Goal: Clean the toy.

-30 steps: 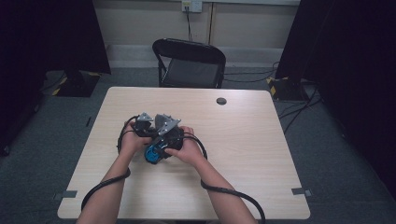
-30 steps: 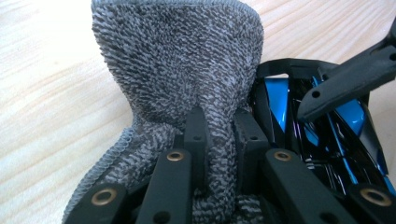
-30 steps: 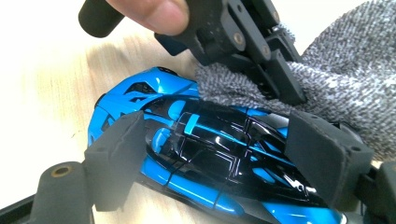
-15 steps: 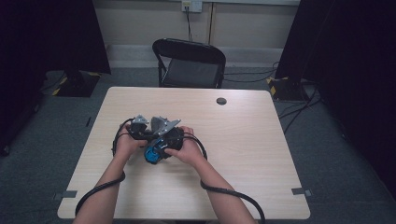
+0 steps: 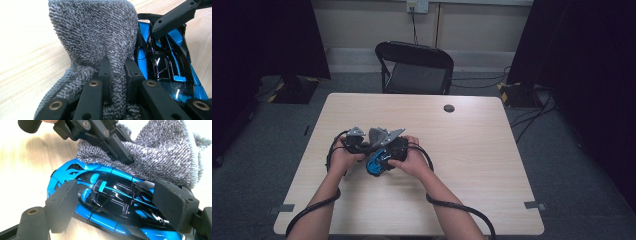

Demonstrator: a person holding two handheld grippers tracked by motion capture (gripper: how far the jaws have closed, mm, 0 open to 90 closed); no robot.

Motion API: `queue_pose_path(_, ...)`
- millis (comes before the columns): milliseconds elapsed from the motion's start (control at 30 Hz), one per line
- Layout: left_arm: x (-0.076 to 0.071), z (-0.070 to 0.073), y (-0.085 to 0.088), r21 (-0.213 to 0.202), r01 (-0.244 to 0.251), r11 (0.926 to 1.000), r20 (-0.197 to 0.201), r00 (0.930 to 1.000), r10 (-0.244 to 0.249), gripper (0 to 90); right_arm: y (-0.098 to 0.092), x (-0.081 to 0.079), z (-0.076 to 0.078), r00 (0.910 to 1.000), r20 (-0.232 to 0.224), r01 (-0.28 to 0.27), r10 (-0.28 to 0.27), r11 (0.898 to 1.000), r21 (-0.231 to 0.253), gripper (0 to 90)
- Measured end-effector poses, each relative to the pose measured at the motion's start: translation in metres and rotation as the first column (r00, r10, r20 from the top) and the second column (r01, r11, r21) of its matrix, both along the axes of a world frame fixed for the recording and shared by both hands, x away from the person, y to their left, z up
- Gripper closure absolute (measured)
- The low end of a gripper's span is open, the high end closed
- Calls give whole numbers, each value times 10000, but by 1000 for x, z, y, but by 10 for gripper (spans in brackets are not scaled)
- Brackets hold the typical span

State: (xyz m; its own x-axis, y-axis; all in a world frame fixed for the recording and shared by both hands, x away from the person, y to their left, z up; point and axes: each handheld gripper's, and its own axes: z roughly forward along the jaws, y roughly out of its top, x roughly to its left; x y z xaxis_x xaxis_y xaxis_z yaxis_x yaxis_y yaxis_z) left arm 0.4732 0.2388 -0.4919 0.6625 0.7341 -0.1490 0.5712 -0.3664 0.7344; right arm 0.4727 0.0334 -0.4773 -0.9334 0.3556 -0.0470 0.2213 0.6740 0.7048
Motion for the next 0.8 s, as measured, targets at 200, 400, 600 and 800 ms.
queue_pose_path(200,-6,1,6,-16,-125,9999,-66,9999,125,782,0,-1,0,10000,30,-13,13,10000,23,206)
queue_pose_path(400,-13,3,12,25,-247,9997,-135,9996,248,781,1,-1,0,10000,29,-18,18,10000,-22,206)
queue_pose_path(600,-23,4,19,73,-429,9991,-223,9988,431,782,3,-3,1,10000,-7,-25,25,10000,-73,206)
queue_pose_path(800,-35,5,24,-17,-882,9961,-256,9958,881,782,5,-4,1,10000,10,-69,69,9999,-92,206)
